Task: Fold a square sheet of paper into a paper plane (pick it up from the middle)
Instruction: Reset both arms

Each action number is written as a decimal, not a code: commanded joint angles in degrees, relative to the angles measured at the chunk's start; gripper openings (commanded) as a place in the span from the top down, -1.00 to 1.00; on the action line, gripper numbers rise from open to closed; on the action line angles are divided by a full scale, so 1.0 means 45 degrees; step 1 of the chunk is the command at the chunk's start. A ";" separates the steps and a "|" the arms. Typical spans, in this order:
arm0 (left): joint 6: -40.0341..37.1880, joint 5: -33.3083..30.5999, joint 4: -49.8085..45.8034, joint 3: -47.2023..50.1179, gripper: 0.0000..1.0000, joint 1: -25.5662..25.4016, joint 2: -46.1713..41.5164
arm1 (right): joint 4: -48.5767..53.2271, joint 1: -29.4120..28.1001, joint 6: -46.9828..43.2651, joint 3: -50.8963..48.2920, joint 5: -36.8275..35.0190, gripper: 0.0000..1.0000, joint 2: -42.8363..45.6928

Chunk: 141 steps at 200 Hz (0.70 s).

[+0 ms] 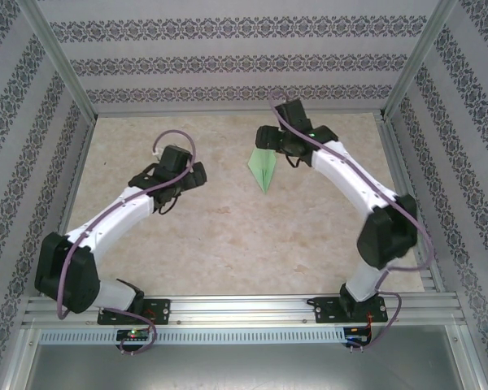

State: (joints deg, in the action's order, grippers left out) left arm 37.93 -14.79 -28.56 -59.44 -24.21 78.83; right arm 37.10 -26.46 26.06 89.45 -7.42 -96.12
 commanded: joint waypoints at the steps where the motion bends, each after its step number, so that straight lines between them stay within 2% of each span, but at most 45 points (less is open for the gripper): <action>1: -0.1458 -0.1129 -0.0231 0.0118 -1.00 0.0911 -0.1099 | -0.1190 0.0255 -0.1013 -0.1851 -0.2709 -0.91 0.1765; 10: -0.1691 -0.1463 0.0155 0.0567 -1.00 0.1291 -0.1648 | -0.1845 0.0417 -0.1415 -0.2749 -0.3541 -0.96 0.2583; 44: -0.3249 -0.3249 0.2603 0.2967 -1.00 0.2335 -0.3623 | -0.4130 0.1703 -0.2657 -0.6069 -0.6059 -0.96 0.4638; 72: -0.4034 -0.4340 0.4709 0.5049 -1.00 0.3126 -0.4327 | -0.6936 0.3063 -0.3349 -0.9068 -0.6453 -0.96 0.5327; 92: -0.5087 -0.3919 0.6566 0.6373 -1.00 0.3676 -0.4315 | -0.7686 0.3891 -0.3369 -1.0339 -0.6032 -0.96 0.5498; 112: -0.6182 -0.3755 0.9102 0.7656 -1.00 0.3788 -0.4161 | -1.0129 0.4536 -0.3993 -1.1954 -0.5449 -0.97 0.5275; 141: -0.7318 -0.1391 1.1542 0.8367 -1.00 0.4292 -0.3213 | -1.2625 0.4978 -0.4724 -1.3030 -0.4802 -0.96 0.4387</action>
State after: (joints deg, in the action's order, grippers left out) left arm 12.64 -28.53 6.39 -23.09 -7.03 61.65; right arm -4.01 -5.17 8.82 33.17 -31.88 -73.91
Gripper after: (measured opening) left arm 0.999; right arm 0.982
